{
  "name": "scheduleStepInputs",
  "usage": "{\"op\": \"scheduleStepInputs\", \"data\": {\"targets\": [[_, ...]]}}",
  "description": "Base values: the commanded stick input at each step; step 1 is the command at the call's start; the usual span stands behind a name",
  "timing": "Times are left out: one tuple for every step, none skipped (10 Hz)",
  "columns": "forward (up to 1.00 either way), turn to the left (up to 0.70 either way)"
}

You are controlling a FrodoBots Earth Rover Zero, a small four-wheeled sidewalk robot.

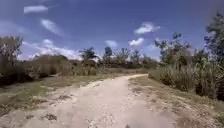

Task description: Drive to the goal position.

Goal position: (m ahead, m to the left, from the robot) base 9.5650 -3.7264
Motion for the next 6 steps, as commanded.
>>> {"op": "scheduleStepInputs", "data": {"targets": [[0.70,-0.13],[0.70,-0.18],[0.70,-0.04],[0.70,0.00],[0.70,0.00],[0.70,-0.27]]}}
